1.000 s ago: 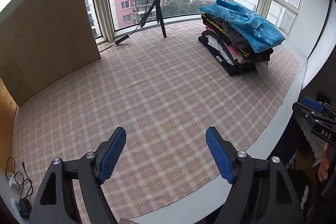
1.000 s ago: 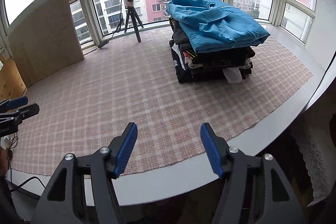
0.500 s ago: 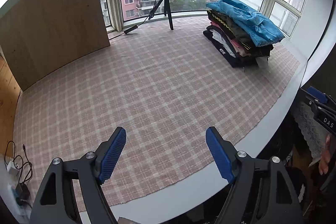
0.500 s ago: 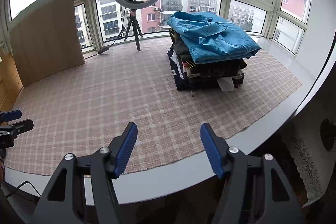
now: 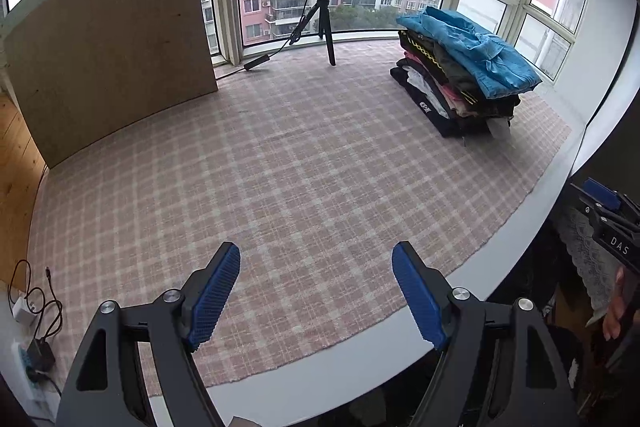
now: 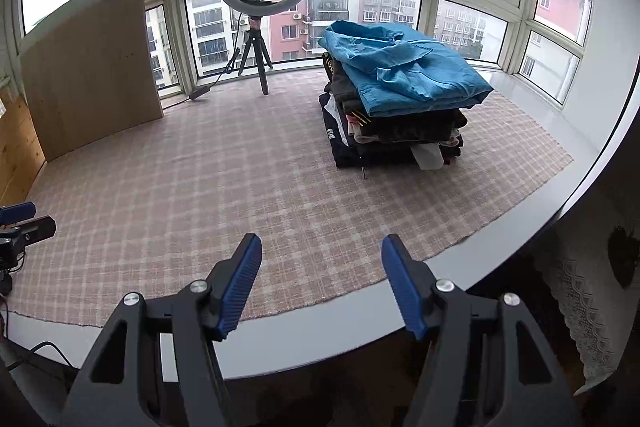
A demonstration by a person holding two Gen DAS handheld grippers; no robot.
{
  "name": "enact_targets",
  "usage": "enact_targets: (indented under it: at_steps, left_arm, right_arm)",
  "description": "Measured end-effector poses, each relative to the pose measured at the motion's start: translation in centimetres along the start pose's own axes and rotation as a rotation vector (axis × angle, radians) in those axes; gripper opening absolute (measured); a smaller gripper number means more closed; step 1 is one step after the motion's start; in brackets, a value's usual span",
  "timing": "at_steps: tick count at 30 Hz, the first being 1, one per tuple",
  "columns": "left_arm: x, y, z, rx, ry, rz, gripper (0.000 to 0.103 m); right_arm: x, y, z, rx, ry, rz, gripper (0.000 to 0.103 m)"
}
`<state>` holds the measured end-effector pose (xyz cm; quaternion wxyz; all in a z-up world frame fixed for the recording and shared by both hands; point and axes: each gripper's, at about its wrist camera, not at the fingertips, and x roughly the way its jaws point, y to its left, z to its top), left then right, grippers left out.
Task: Fold clothes
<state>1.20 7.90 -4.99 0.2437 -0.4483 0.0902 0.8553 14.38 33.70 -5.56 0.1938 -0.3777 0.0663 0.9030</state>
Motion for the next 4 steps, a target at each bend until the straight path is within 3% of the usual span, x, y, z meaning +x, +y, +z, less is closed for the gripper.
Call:
enact_targets:
  at_steps: [4]
  left_arm:
    - [-0.18, -0.06, 0.01, 0.002, -0.007, 0.006, 0.077]
  right_arm:
    - [-0.05, 0.02, -0.16, -0.005, 0.005, -0.008, 0.062]
